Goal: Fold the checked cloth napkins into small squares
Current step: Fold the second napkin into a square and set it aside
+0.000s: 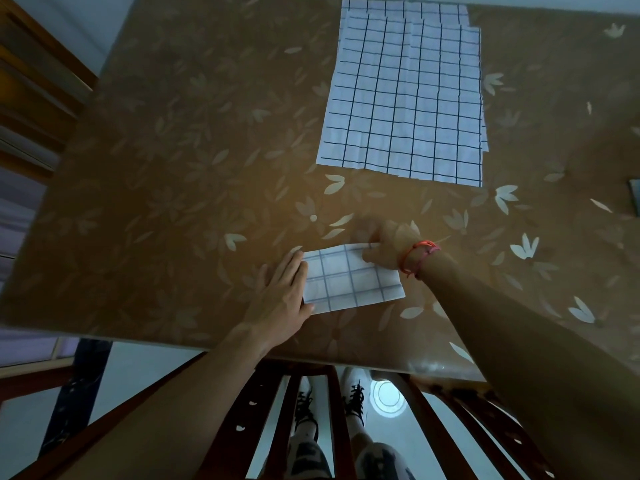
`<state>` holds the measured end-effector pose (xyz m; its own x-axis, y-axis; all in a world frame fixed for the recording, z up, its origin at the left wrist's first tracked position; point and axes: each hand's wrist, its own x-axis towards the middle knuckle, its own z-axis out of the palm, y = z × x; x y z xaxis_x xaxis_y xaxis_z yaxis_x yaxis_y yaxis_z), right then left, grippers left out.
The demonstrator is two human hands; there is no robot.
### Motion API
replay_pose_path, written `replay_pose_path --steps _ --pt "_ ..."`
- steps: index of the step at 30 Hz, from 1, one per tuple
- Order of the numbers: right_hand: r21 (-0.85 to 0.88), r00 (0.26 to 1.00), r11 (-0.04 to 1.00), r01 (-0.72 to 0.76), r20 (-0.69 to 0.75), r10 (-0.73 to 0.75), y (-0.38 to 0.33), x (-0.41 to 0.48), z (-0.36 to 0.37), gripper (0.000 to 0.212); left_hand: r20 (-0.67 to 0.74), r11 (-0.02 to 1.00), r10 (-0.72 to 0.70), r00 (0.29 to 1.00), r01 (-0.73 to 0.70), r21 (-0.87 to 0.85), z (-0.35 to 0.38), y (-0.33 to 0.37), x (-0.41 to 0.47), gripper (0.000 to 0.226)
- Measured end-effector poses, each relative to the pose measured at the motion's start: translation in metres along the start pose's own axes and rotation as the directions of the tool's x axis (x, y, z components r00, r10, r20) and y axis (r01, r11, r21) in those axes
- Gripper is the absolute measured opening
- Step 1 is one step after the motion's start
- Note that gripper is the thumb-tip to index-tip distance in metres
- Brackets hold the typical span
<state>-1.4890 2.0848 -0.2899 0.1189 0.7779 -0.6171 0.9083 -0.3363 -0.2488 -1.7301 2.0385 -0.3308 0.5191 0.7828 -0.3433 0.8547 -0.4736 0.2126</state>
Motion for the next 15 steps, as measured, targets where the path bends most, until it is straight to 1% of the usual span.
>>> replay_pose_path --steps 1,2,3,5,9,11,13,15 --pt "0.005 1.000 1.000 0.016 0.001 -0.016 0.003 0.004 0.004 0.028 0.001 1.000 0.002 1.000 -0.002 0.007 -0.001 0.000 0.000 0.076" --pt "0.045 1.000 0.999 0.002 -0.009 -0.002 0.006 0.004 0.008 0.027 -0.001 1.000 0.005 1.000 -0.005 0.010 -0.001 0.001 0.000 0.076" --pt "0.086 0.999 0.996 0.022 -0.025 -0.020 0.008 0.001 0.008 0.028 -0.006 1.000 0.010 1.000 -0.010 0.010 -0.001 0.002 0.001 0.076" --pt "0.142 0.999 0.990 0.004 -0.049 0.004 0.011 -0.008 0.005 0.029 -0.020 1.000 0.021 1.000 -0.020 0.010 -0.003 0.005 0.000 0.075" --pt "0.321 0.991 0.946 -0.056 -0.096 0.092 0.024 -0.025 0.005 0.021 -0.079 0.997 0.051 0.996 -0.055 -0.055 -0.008 0.018 -0.001 0.073" --pt "0.473 0.985 0.876 -0.089 -0.090 0.149 0.029 -0.034 0.007 0.017 -0.108 0.995 0.088 0.990 -0.092 -0.036 -0.006 0.025 -0.002 0.075" --pt "0.635 0.972 0.760 -0.135 -0.065 0.227 0.033 -0.044 0.011 0.008 -0.158 0.993 0.113 0.981 -0.117 -0.015 -0.006 0.033 -0.005 0.076" --pt "0.741 0.959 0.653 -0.153 -0.048 0.280 0.036 -0.053 0.020 0.010 -0.226 0.993 0.120 0.967 -0.119 0.021 -0.006 0.042 -0.009 0.075"
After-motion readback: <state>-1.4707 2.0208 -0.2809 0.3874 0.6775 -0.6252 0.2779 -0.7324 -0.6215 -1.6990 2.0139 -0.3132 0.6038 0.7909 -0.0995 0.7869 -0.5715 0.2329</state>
